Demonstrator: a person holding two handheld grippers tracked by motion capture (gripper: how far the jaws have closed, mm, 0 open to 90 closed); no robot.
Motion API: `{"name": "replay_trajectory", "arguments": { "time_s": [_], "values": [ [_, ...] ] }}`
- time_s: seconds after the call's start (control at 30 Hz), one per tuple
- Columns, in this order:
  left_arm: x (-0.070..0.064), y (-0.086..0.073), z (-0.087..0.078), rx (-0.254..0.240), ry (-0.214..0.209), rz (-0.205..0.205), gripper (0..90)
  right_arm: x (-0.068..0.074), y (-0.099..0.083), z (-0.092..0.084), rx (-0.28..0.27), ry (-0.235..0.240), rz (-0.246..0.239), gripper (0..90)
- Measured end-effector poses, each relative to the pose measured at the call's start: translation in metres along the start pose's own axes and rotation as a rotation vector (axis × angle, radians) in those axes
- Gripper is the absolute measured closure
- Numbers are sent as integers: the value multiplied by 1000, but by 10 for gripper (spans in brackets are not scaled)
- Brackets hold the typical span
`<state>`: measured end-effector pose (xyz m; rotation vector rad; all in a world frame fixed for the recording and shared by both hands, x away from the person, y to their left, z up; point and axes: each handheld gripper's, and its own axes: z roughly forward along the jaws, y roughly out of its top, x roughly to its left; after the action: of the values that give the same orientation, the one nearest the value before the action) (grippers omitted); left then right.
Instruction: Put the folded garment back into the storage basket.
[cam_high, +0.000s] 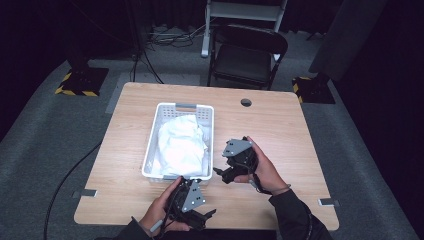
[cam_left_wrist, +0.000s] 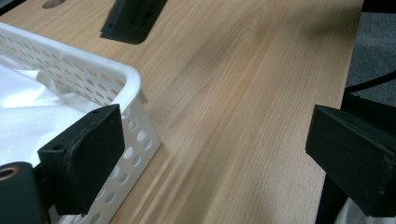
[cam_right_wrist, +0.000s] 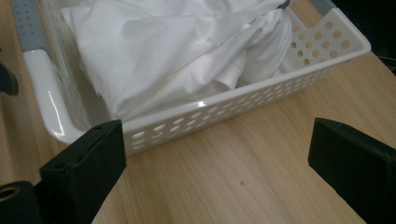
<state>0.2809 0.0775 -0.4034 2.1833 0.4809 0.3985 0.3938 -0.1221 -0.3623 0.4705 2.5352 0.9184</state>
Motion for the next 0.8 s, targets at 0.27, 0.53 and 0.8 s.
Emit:
{"name": "replay_trajectory", "arguments": {
  "time_s": [0.27,0.53,0.8],
  "values": [
    [-2,-2,5,34,-22,17,44,4,-18,-8,-2,-6,9,39],
    [-3,-6,13,66,-39,30,44,7,-33,-15,12,-29,0,37],
    [-1,-11,19,102,-55,33,44,9,-48,-21,45,-41,-7,37]
  ]
}}
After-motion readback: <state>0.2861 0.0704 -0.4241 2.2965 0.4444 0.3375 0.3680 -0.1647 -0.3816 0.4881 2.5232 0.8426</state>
